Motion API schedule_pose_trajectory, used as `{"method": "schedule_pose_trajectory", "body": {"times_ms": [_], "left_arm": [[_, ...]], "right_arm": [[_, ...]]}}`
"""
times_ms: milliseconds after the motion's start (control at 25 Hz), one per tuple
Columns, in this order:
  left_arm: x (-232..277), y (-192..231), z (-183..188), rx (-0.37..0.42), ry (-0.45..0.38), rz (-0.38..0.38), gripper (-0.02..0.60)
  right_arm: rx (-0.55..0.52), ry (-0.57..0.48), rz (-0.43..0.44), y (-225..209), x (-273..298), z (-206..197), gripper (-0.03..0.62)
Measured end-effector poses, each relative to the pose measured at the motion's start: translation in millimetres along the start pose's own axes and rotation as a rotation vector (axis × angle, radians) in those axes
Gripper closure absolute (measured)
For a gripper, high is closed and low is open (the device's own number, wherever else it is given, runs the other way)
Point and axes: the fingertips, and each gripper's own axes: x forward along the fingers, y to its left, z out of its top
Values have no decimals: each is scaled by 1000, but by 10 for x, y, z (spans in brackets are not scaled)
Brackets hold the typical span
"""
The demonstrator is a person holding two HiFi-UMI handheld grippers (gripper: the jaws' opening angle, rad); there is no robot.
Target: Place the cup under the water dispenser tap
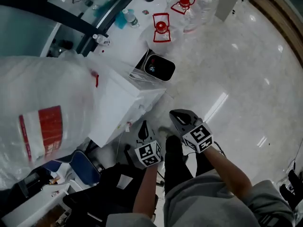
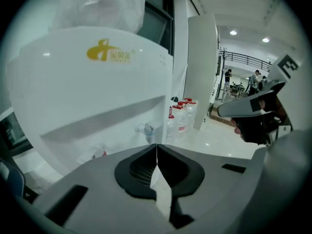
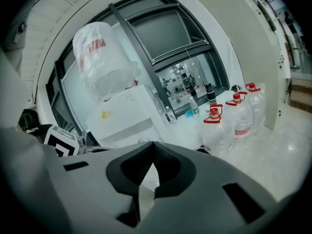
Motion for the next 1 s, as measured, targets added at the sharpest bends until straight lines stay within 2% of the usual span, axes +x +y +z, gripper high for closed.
{"method": "schedule_pose_trajectory", "body": {"times_ms": [280, 480, 720, 1000], "left_arm": [[-522, -180, 685, -3, -73, -70, 572], [-833, -285, 1298, -10, -177, -113, 572], [-1299, -323, 2019, 53, -322, -172, 572], [-1825, -279, 2519, 121, -458, -198, 572]], "right_arm": [[-18, -53, 29, 424, -260, 597, 585], [-31, -117, 40, 675, -443, 1000, 585], [-103, -204, 58, 1023, -626, 1483, 585], [-211, -310, 78, 1422, -768, 1972, 585]]}}
